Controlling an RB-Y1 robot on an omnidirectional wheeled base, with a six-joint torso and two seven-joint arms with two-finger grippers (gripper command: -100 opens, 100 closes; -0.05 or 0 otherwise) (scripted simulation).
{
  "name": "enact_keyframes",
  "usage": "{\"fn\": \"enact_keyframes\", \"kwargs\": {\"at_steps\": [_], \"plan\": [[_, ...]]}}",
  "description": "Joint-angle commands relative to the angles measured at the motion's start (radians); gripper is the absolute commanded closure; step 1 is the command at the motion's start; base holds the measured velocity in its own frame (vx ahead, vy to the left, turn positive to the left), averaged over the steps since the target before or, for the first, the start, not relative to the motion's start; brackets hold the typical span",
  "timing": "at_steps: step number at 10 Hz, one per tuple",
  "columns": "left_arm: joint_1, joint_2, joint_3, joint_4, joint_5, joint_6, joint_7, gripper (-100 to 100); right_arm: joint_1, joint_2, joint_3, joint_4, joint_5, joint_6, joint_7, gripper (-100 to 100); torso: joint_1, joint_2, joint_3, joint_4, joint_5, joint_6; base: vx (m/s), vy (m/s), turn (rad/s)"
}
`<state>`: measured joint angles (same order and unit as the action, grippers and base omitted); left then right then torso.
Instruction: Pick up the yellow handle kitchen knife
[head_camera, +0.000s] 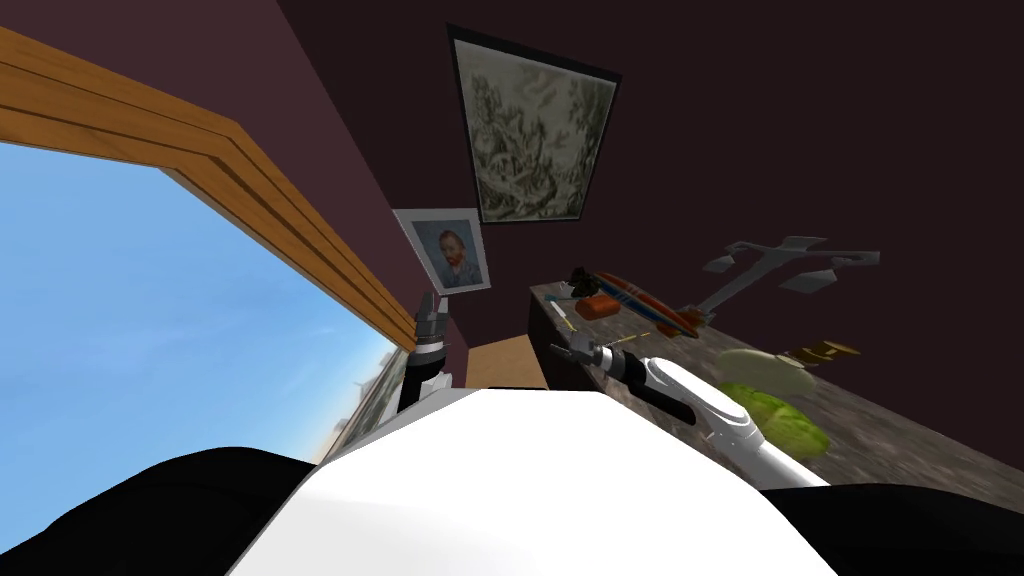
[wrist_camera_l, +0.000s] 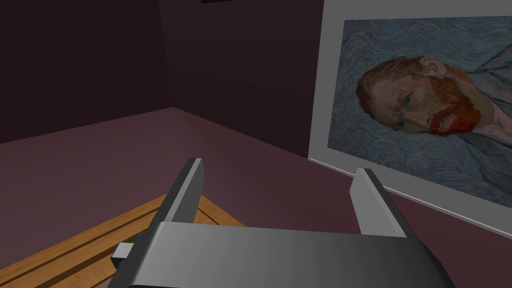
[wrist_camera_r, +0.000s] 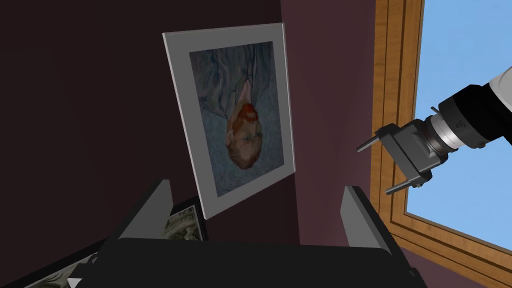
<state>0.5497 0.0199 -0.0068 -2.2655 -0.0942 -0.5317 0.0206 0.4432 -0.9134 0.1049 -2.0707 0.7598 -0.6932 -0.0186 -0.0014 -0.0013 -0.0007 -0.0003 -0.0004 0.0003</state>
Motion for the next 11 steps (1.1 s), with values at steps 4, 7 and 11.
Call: {"fn": "enact_keyframes", "kwargs": {"at_steps": [4, 7, 11], "plan": [[0.000, 0.000, 0.000, 0.000, 0.000, 0.000, 0.000, 0, -0.018, -0.144, 0.048, 0.052, 0.126, -0.013, -0.006, -100, 0.000, 0.000, 0.000, 0.000, 0.000, 0.000, 0.011, -0.017, 0.112], [0.000, 0.000, 0.000, 0.000, 0.000, 0.000, 0.000, 0, -0.023, -0.233, 0.065, 0.073, 0.195, -0.019, -0.006, -100, 0.000, 0.000, 0.000, 0.000, 0.000, 0.000, 0.009, -0.021, 0.094], [0.000, 0.000, 0.000, 0.000, 0.000, 0.000, 0.000, 0, -0.031, -0.350, 0.099, 0.115, 0.291, -0.033, -0.003, -100, 0.000, 0.000, 0.000, 0.000, 0.000, 0.000, 0.011, -0.021, 0.104]]}}
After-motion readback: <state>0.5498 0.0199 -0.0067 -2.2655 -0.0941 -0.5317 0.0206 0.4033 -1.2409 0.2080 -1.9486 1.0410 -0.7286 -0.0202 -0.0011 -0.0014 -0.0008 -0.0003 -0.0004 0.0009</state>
